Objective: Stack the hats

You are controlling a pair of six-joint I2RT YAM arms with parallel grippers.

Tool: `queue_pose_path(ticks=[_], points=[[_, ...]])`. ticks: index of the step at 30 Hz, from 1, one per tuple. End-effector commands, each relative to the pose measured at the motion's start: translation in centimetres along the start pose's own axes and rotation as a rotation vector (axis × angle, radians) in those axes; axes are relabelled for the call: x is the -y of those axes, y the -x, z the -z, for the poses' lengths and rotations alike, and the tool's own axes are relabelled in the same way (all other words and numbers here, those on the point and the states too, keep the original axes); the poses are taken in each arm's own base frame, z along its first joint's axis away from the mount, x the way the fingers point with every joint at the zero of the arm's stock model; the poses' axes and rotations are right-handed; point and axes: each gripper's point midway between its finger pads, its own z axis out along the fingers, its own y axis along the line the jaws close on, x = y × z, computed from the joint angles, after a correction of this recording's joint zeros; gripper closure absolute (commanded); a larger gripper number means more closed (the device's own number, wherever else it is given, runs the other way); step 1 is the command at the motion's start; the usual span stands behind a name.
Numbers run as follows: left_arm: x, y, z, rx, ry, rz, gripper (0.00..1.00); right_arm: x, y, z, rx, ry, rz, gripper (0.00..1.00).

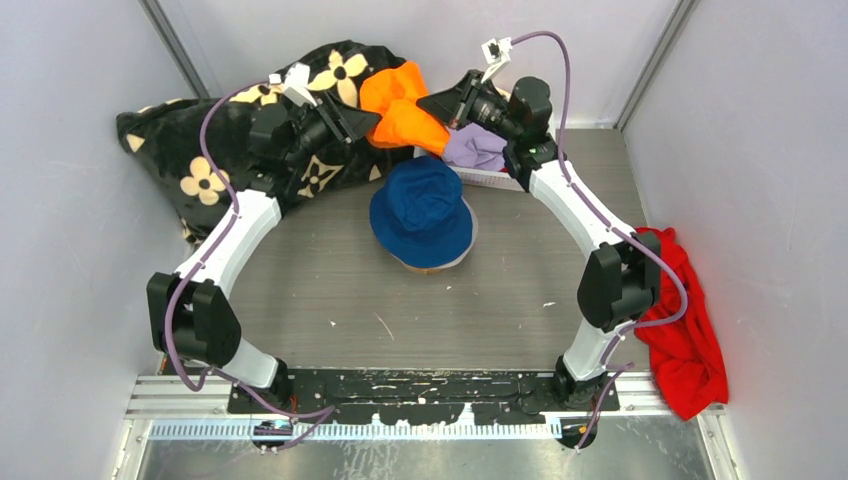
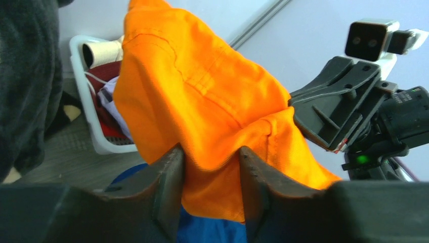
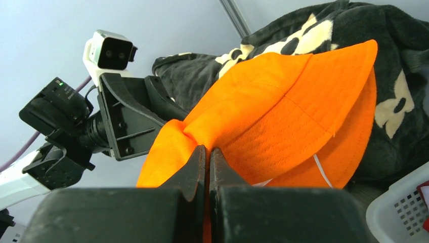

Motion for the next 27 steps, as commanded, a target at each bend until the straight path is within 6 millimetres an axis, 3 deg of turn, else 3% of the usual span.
queue_pose_path(ticks=[1, 3, 4, 17, 19, 24, 27], points=[[3.3, 2.6, -0.2, 0.097, -0.105, -0.041, 0.70, -4.7, 3.2, 1.0, 0.077, 0.089, 0.082, 0.99], [3.7, 2.8, 0.0, 0.109, -0.118, -0.037, 0.93, -4.7, 3.2, 1.1, 0.080, 0.080, 0.081, 0.99], [4.0, 3.0, 0.2, 0.112, -0.122, -0.037, 1.00, -4.7, 3.2, 1.2, 0.080, 0.077, 0.083, 0.99], [7.3, 5.0, 4.3, 0.099, -0.041, -0.139, 1.00, -5.3, 2.8, 3.0, 0.041, 0.006, 0.093, 0.99], [7.8, 5.4, 4.4, 0.086, -0.040, -0.154, 1.00, -5.5, 2.4, 3.0, 0.026, 0.020, 0.086, 0.91], [8.7, 6.1, 4.3, 0.049, -0.040, -0.179, 1.00, -5.9, 2.4, 3.2, 0.025, 0.022, 0.089, 0.55], [9.4, 6.7, 4.2, 0.039, -0.047, -0.191, 1.00, -6.1, 3.0, 3.8, 0.054, 0.003, 0.106, 0.44]])
